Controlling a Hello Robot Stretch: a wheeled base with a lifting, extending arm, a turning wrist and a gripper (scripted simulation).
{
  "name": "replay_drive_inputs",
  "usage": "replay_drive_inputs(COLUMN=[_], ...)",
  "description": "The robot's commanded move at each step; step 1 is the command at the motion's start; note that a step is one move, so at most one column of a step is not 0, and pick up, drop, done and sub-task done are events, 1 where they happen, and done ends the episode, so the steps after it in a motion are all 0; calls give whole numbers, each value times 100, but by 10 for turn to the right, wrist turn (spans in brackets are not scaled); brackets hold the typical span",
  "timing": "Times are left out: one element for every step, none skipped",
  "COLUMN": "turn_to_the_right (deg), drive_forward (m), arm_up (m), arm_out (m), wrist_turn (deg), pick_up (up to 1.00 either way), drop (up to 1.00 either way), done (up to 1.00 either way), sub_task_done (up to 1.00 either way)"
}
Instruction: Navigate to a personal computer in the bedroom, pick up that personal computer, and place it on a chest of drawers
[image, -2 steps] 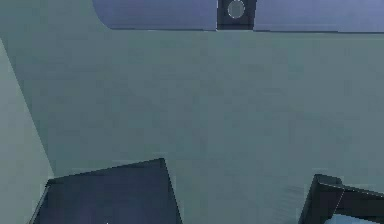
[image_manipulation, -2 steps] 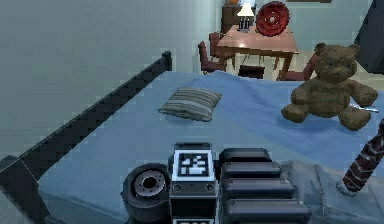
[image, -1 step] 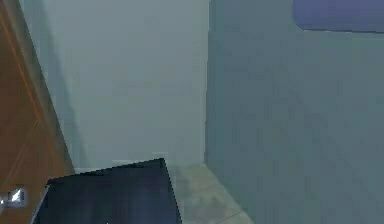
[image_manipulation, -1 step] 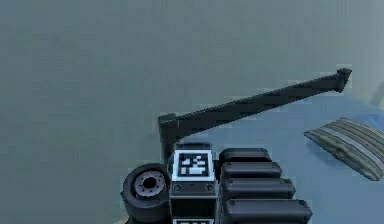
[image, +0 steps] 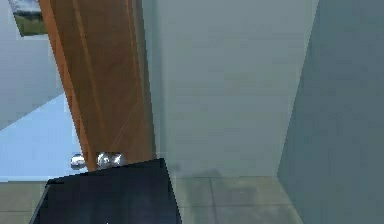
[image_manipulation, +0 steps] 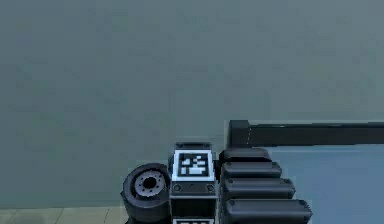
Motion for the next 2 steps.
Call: replay_drive_inputs(turn_to_the_right=[0, -450], drive_forward=[10, 0], arm_up=[0, 0], arm_out=[0, 0], wrist_turn=[0, 0], pick_up=[0, 0], drop=[0, 0], done=[0, 0], sub_task_done=[0, 0])
